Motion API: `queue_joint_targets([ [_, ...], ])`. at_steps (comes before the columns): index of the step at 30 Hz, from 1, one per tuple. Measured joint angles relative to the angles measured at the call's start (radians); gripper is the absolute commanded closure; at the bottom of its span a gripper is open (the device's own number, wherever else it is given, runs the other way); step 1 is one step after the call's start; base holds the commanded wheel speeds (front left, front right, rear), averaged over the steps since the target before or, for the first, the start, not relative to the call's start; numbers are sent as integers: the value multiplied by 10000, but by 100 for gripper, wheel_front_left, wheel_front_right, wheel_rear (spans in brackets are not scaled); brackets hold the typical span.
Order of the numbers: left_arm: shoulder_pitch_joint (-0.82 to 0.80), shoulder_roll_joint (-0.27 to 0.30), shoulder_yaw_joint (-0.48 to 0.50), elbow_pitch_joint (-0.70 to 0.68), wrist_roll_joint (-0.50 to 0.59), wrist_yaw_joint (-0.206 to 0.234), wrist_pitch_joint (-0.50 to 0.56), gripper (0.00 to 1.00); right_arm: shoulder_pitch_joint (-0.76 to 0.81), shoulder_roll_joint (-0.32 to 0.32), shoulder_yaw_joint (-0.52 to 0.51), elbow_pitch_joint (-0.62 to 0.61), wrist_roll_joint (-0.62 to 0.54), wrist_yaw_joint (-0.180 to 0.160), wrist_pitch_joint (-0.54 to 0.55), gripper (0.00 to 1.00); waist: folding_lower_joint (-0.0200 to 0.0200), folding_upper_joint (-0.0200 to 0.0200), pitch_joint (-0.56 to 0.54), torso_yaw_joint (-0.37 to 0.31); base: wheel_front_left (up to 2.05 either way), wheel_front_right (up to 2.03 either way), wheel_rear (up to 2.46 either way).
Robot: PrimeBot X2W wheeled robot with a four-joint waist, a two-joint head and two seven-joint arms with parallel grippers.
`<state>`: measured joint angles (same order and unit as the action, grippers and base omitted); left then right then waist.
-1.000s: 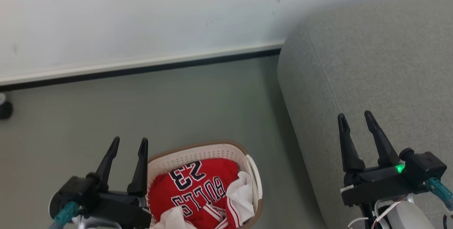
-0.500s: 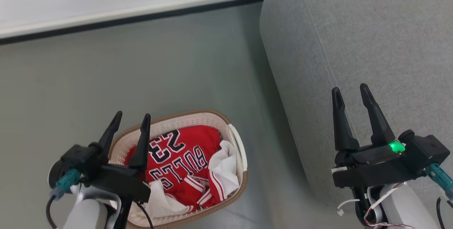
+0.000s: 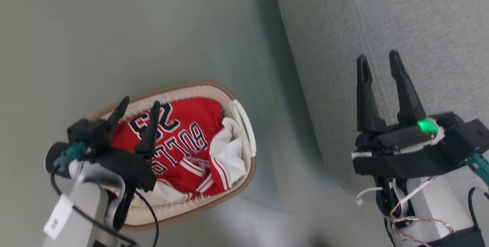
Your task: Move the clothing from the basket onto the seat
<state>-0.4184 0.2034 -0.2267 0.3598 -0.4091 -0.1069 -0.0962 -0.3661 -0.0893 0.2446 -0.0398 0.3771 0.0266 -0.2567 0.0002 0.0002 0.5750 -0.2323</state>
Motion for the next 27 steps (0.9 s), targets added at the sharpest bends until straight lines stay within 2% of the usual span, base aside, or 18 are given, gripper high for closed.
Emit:
queue_joint_targets([
  [12, -1091, 389, -445, 1289, 370, -79, 1074, 0, -838, 201, 102, -259, -31, 98, 0, 0, -1, 0, 1524, -418, 0, 0, 0],
  [22, -1606, -111, -759, 2520, 330, -82, 1684, 0, -1135, 280, 245, -337, -82, 176, 0, 0, -2, 0, 2187, -882, 0, 0, 0],
  [27, -1935, -159, -823, 3177, 322, -86, 2086, 0, -1237, 299, 376, -397, -151, 180, 0, 0, -2, -1, 2429, -1006, 0, 0, 0],
])
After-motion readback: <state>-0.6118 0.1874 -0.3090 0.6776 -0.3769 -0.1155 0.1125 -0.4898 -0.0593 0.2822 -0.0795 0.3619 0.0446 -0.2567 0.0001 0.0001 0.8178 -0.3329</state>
